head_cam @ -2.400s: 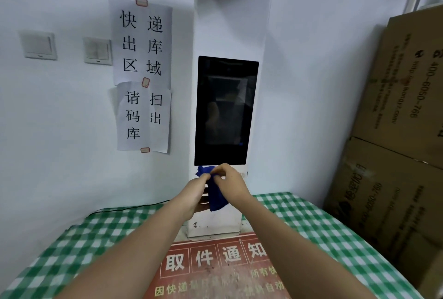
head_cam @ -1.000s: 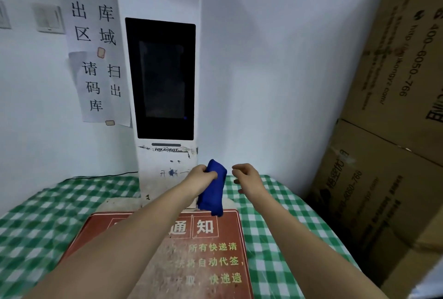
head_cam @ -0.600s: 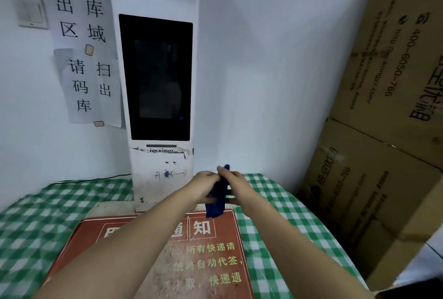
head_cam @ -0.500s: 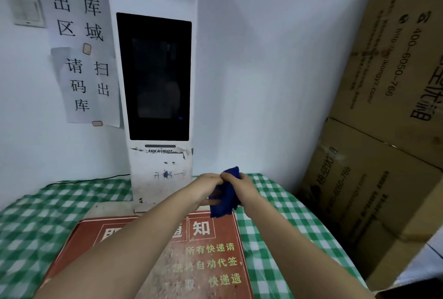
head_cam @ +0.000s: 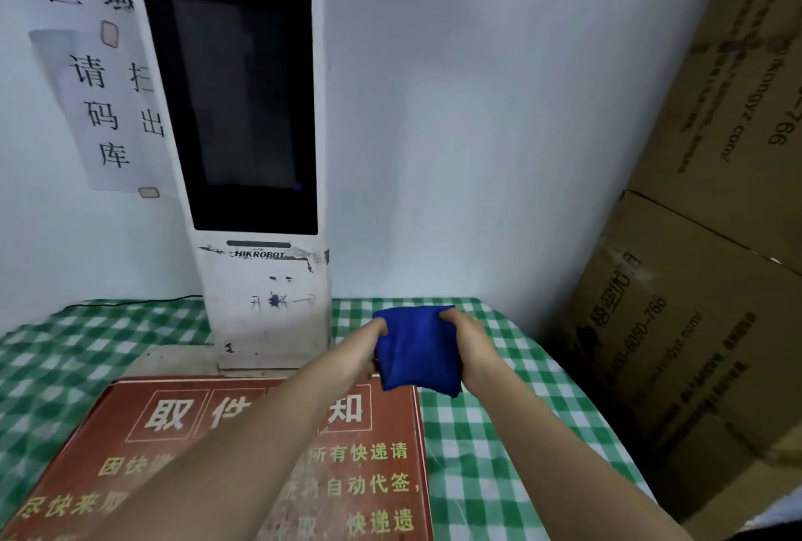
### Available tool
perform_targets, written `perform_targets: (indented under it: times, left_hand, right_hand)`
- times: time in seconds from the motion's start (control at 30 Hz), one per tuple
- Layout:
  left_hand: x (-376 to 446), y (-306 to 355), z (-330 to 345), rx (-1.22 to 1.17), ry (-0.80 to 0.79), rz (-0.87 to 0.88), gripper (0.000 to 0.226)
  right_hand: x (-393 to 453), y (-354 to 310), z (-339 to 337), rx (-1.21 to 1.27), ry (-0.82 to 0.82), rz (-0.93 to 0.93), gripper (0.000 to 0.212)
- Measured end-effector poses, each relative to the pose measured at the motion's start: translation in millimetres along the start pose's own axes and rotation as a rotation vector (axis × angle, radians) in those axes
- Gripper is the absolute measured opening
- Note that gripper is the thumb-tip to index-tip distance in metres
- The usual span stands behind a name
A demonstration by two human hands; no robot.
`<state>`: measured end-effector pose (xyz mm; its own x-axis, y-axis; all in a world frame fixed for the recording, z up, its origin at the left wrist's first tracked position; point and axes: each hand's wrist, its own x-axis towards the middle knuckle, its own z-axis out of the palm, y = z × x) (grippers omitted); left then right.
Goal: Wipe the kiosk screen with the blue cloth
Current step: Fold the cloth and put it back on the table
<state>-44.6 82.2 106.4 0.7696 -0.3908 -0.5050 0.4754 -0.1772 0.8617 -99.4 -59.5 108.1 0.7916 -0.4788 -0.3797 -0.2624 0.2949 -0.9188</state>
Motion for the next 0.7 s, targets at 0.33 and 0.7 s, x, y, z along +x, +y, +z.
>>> perform_targets:
  times: [0.33, 0.7]
  left_hand:
    - [78, -51, 58, 0.431, 0.044, 0.070, 0.027]
    - [130, -101, 106, 0.414, -0.025, -0.095, 0.055]
  right_hand:
    - [86, 62, -62, -0.502, 0.131, -0.028, 0.036]
    - [138, 121, -115, -0.481, 0.163, 0.176, 0.047]
